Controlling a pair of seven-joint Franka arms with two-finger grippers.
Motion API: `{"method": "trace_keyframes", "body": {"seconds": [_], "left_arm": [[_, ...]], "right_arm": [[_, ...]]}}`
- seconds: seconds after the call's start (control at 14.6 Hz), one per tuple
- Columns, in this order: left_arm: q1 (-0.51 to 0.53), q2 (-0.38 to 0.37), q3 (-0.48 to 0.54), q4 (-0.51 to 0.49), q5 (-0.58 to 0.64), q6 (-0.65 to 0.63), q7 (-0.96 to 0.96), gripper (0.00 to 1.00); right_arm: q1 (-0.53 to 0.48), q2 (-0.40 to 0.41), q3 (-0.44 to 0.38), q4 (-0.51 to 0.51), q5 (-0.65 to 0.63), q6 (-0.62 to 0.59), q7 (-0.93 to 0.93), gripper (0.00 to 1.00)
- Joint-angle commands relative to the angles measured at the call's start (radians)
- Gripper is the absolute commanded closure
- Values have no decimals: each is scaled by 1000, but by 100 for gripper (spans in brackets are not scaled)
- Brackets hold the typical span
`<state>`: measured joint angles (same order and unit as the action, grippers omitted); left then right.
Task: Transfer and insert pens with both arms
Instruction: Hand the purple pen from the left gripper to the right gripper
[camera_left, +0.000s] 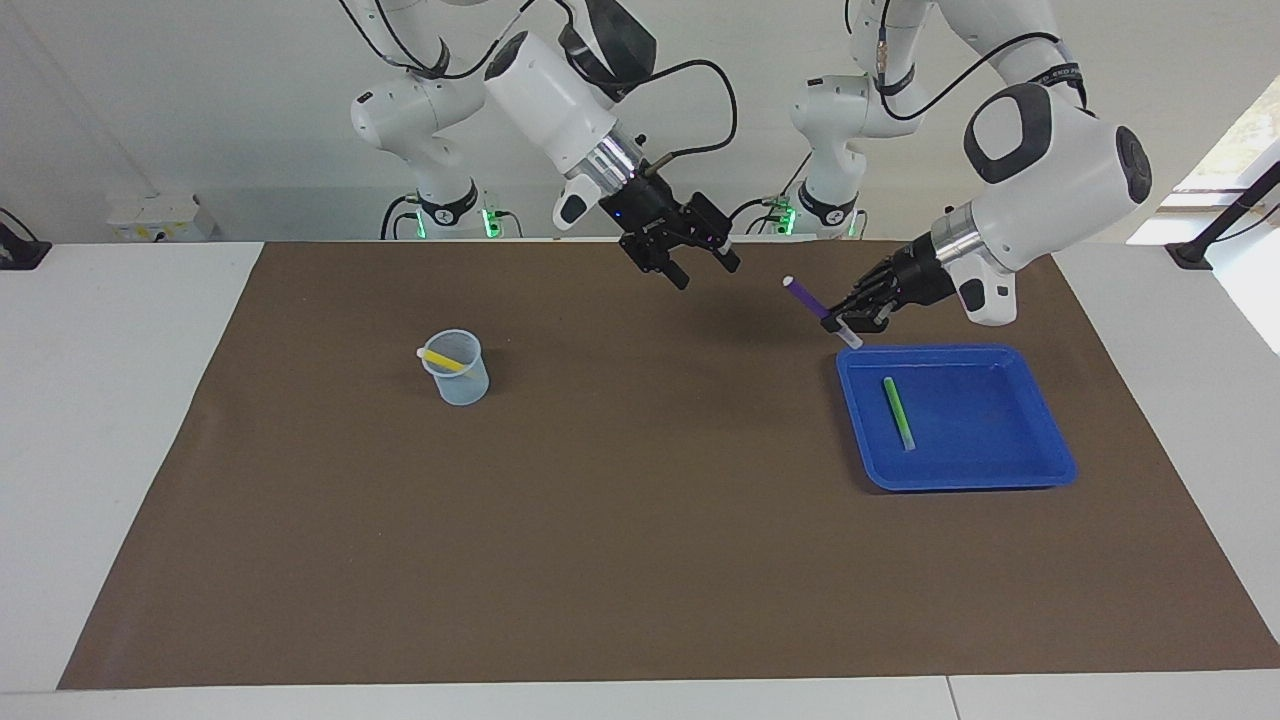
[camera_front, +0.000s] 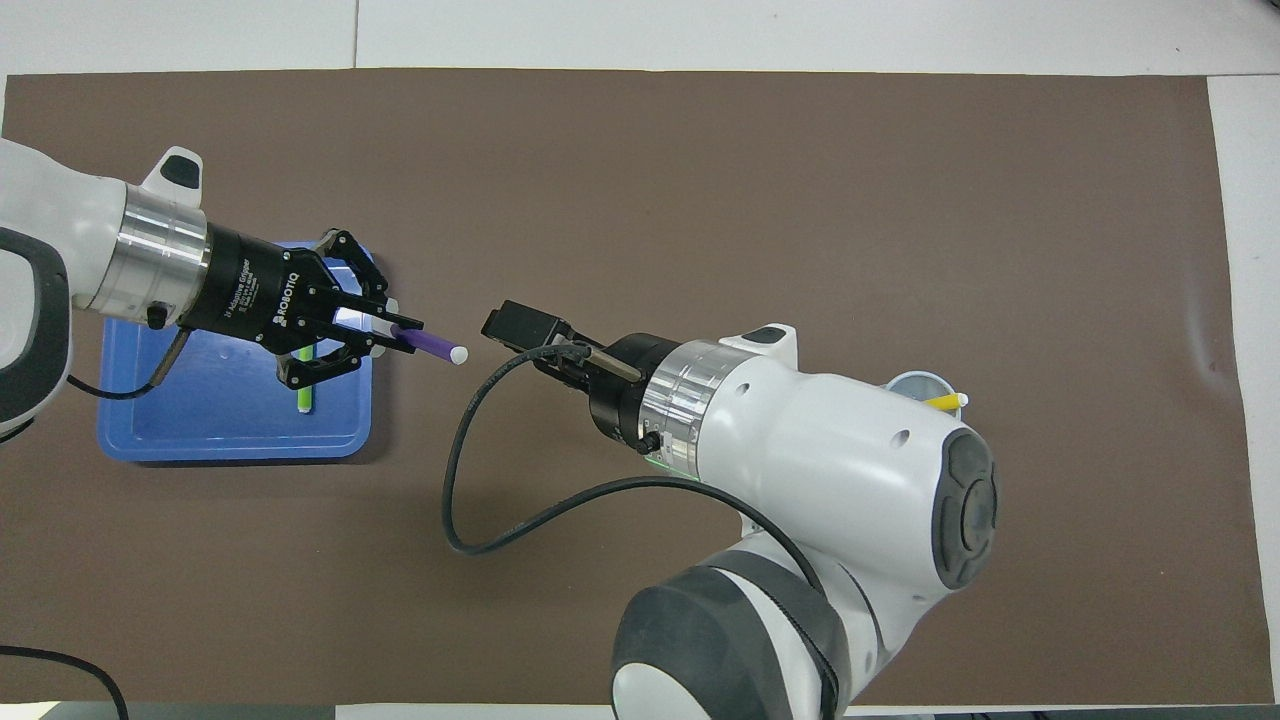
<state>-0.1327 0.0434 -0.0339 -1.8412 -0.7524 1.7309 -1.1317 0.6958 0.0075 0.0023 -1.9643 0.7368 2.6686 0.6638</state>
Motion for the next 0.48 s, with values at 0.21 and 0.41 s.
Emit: {"method": "trace_keyframes", "body": {"seconds": [0.21, 0.41], "left_arm": [[-38, -68, 9, -89, -108, 62, -132, 100], [-56, -73, 9, -90, -108, 62, -132, 100]], "right_arm": [[24, 16, -2, 16, 6, 16, -4, 0], [27, 16, -2, 16, -31, 17, -29, 1]]}}
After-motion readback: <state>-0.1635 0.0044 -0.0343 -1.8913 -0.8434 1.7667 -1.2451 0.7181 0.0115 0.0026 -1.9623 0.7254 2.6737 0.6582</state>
